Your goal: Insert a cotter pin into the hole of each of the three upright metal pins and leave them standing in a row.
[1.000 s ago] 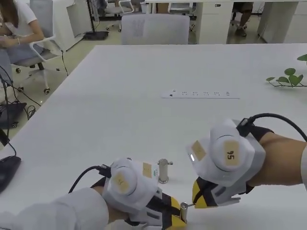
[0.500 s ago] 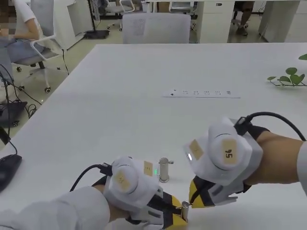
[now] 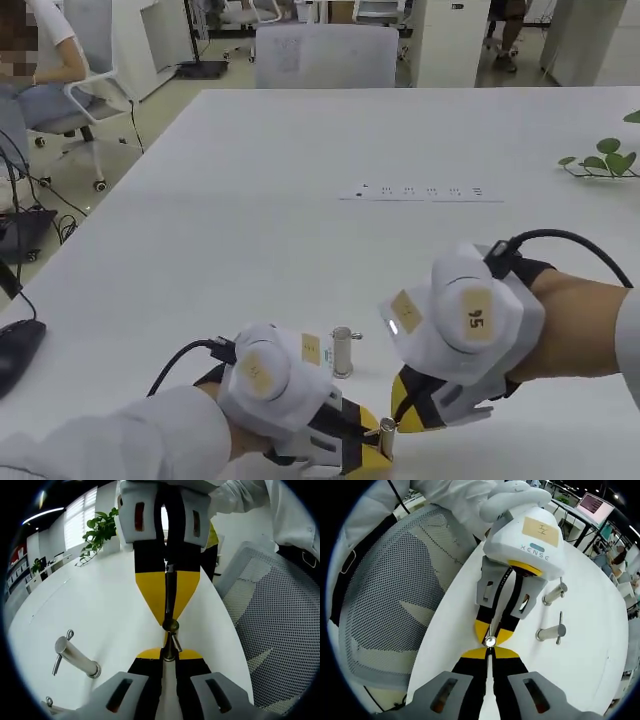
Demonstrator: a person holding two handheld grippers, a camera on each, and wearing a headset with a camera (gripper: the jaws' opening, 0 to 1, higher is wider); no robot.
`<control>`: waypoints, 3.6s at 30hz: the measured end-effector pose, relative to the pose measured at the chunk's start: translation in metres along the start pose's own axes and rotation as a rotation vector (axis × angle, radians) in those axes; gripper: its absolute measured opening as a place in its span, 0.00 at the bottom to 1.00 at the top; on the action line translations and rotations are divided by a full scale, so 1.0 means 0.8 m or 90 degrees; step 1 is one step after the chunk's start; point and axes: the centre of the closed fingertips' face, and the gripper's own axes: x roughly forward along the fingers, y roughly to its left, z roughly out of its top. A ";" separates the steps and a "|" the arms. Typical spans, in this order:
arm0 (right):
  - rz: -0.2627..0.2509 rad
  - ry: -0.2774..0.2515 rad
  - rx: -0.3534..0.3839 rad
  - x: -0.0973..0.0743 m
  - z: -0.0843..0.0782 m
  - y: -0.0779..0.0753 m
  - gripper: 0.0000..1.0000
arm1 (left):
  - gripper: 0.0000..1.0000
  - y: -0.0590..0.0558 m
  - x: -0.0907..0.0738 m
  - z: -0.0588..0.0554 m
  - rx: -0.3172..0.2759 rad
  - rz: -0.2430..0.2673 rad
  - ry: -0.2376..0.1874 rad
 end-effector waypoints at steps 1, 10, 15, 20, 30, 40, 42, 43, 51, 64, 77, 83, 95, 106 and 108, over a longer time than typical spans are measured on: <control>0.000 -0.001 0.000 0.000 0.000 0.000 0.04 | 0.07 0.000 0.000 0.000 0.000 0.000 0.000; 0.002 -0.012 0.023 0.000 0.000 0.000 0.06 | 0.07 0.001 0.000 -0.001 -0.002 0.002 -0.001; 0.000 -0.014 0.031 -0.001 0.000 0.000 0.08 | 0.07 0.001 0.000 -0.001 -0.003 0.003 -0.001; -0.008 -0.017 0.041 -0.002 -0.002 -0.002 0.10 | 0.07 0.002 0.000 -0.001 -0.003 0.006 0.000; -0.015 -0.025 0.068 -0.005 -0.008 -0.001 0.12 | 0.07 0.003 -0.001 -0.001 -0.014 0.011 -0.002; -0.024 -0.030 0.093 -0.009 -0.019 -0.002 0.12 | 0.14 0.006 -0.005 -0.002 -0.052 0.019 -0.015; -0.024 -0.031 0.097 -0.009 -0.020 -0.001 0.12 | 0.16 0.007 -0.006 -0.004 -0.046 0.026 -0.011; -0.024 -0.031 0.097 -0.009 -0.021 -0.001 0.12 | 0.16 0.006 -0.007 -0.004 -0.055 0.025 -0.014; -0.026 -0.052 0.137 -0.008 -0.028 0.003 0.15 | 0.22 0.009 -0.020 -0.001 -0.074 0.042 -0.037; -0.031 -0.134 0.233 0.001 -0.028 0.013 0.27 | 0.35 -0.001 -0.056 0.010 -0.093 0.069 -0.094; -0.036 -0.185 0.258 0.013 -0.027 0.015 0.30 | 0.54 -0.007 -0.114 0.014 -0.098 0.123 -0.139; -0.040 -0.195 0.264 0.020 -0.023 0.015 0.32 | 0.62 -0.006 -0.143 0.008 -0.108 0.155 -0.156; -0.062 -0.226 0.270 0.032 -0.010 0.003 0.31 | 0.77 0.007 -0.194 -0.019 -0.158 0.246 -0.183; -0.064 -0.279 0.270 0.037 0.004 -0.006 0.25 | 0.77 0.012 -0.211 -0.032 -0.187 0.289 -0.192; -0.063 -0.284 0.266 0.039 0.006 -0.006 0.23 | 0.77 0.013 -0.212 -0.032 -0.189 0.292 -0.195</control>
